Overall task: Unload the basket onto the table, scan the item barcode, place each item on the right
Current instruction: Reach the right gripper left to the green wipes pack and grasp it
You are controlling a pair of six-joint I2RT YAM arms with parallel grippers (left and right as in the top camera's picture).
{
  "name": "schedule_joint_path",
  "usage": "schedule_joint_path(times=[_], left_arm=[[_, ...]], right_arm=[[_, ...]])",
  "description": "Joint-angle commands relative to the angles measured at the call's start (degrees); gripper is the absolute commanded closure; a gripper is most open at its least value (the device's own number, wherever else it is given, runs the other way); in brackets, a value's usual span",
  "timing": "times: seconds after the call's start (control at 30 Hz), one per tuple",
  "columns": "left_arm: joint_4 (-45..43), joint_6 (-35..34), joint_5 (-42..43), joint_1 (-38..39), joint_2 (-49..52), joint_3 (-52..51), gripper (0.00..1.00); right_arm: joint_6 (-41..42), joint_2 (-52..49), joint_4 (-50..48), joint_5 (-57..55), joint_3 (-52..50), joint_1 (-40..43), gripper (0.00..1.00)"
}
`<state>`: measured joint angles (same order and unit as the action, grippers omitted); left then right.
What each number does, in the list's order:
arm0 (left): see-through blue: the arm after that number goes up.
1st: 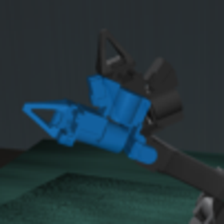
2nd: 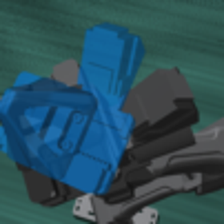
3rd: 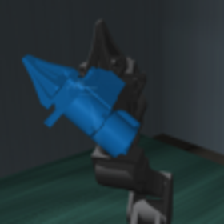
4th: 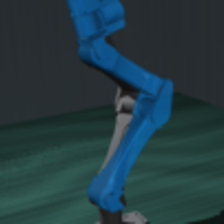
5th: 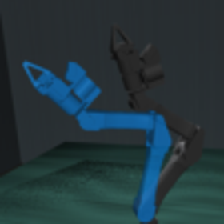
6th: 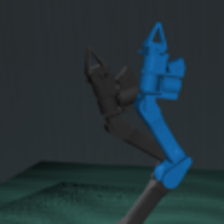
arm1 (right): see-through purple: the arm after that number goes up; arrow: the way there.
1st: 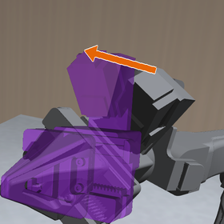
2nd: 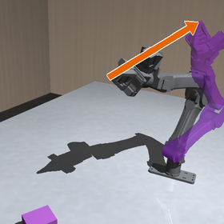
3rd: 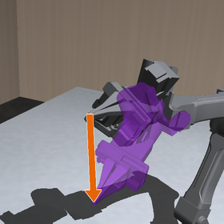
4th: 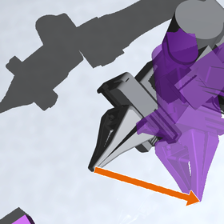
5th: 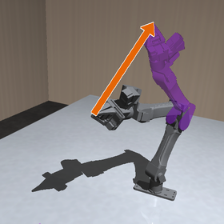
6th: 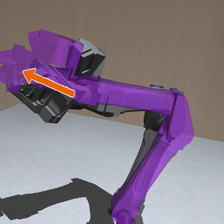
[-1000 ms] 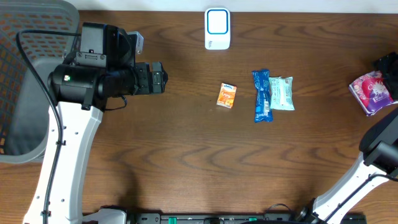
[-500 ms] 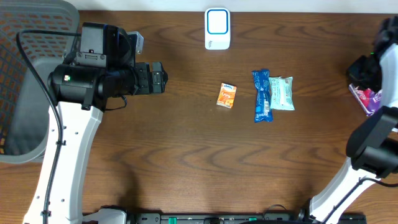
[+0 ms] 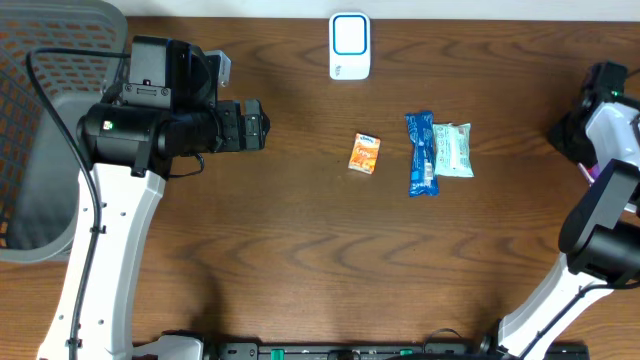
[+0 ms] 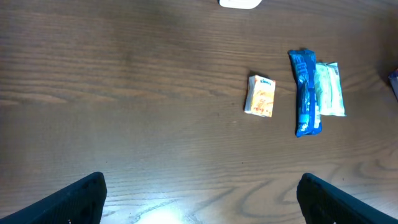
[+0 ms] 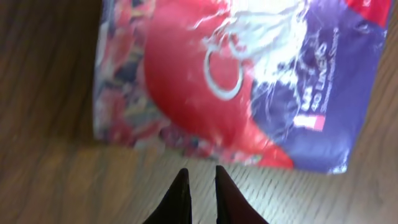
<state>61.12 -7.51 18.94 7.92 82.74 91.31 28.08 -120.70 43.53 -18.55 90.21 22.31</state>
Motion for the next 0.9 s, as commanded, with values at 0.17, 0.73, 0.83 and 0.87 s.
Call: schedule_joint_path(times=[0.17,0.73,0.83,0.87], left_arm=[[0.1,-0.1,-0.5,-0.1,0.1,-0.1,0.02],[0.1,-0.1,-0.5,-0.2,0.1,-0.1,0.02],[0.1,-0.1,-0.5,-0.2,0.1,-0.1,0.02],[0.1,-0.1,-0.5,-0.2,0.1,-0.1,0.02]], right_arm=[[-3.0,0.6,-7.0,1.6,-0.9,2.6,0.84],[-7.5,19.9,26.2,45.2,9.3,-0.1,0.30],[-7.6,19.9,30.4,43.0,8.2,-5.2,0.01],[-7.5,19.9,30.4,42.4,7.0,-7.8,0.01]])
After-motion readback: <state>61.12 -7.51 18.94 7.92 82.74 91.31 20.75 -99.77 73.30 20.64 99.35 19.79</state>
